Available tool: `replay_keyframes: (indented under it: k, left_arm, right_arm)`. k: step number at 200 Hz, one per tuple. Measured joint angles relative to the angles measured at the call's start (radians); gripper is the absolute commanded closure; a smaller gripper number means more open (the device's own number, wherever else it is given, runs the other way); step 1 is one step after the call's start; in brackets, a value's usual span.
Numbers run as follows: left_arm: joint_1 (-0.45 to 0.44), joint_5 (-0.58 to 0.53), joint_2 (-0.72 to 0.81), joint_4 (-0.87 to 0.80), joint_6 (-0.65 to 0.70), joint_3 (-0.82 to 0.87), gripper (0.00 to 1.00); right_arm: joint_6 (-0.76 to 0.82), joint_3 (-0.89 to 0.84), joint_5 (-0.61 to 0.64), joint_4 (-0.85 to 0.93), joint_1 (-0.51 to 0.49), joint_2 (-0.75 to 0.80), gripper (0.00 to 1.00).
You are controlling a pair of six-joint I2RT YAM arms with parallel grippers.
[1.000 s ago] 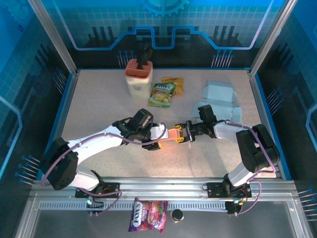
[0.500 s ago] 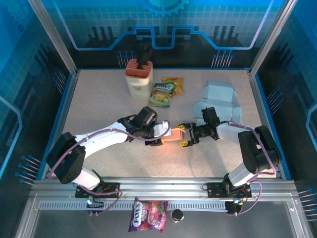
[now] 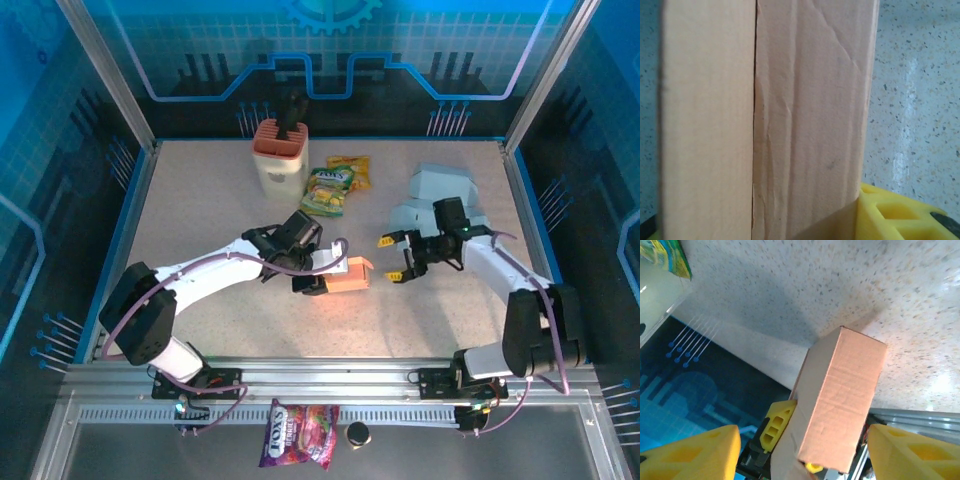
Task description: Fold the paper box
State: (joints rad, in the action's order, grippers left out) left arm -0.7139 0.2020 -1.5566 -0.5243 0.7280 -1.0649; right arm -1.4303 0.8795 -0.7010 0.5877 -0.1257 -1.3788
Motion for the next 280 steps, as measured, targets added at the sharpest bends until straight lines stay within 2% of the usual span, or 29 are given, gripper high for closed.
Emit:
replay_keyframes:
  k: [29, 51, 64, 86, 112, 132, 165, 193, 280]
  left_arm:
    - [0.0, -0.034, -0.029, -0.08, -0.045, -0.047, 0.53]
    - [0.0, -0.061, -0.041, -0.135, -0.085, -0.066, 0.53]
    - [0.0, -0.075, -0.045, -0.157, -0.106, -0.073, 0.53]
    - [0.0, -0.087, -0.045, -0.175, -0.129, -0.073, 0.52]
    - [0.0, -0.101, -0.045, -0.179, -0.14, -0.073, 0.5]
    - [0.0, -0.102, -0.045, -0.179, -0.149, -0.073, 0.5]
    - [0.0, -0.102, -0.045, -0.179, -0.153, -0.073, 0.5]
    - [0.0, -0.102, -0.045, -0.179, -0.153, -0.073, 0.5]
    - [0.0, -0.102, -0.045, -0.178, -0.154, -0.073, 0.5]
  right_arm:
    - [0.154, 0.09, 0.139, 0.142, -0.007, 0.042, 0.41]
    - [0.272, 0.142, 0.263, 0.212, -0.058, 0.087, 0.47]
    - [0.345, 0.162, 0.329, 0.227, -0.112, 0.111, 0.52]
    - [0.503, 0.17, 0.404, 0.219, -0.231, 0.129, 0.55]
    - [0.718, 0.182, 0.462, 0.2, -0.375, 0.124, 0.54]
    - [0.869, 0.225, 0.467, 0.203, -0.431, 0.092, 0.54]
    - [1.054, 0.282, 0.513, 0.232, -0.455, 0.002, 0.53]
    - [1.15, 0.306, 0.533, 0.266, -0.457, -0.055, 0.57]
    - [1.238, 0.362, 0.536, 0.285, -0.458, -0.141, 0.7]
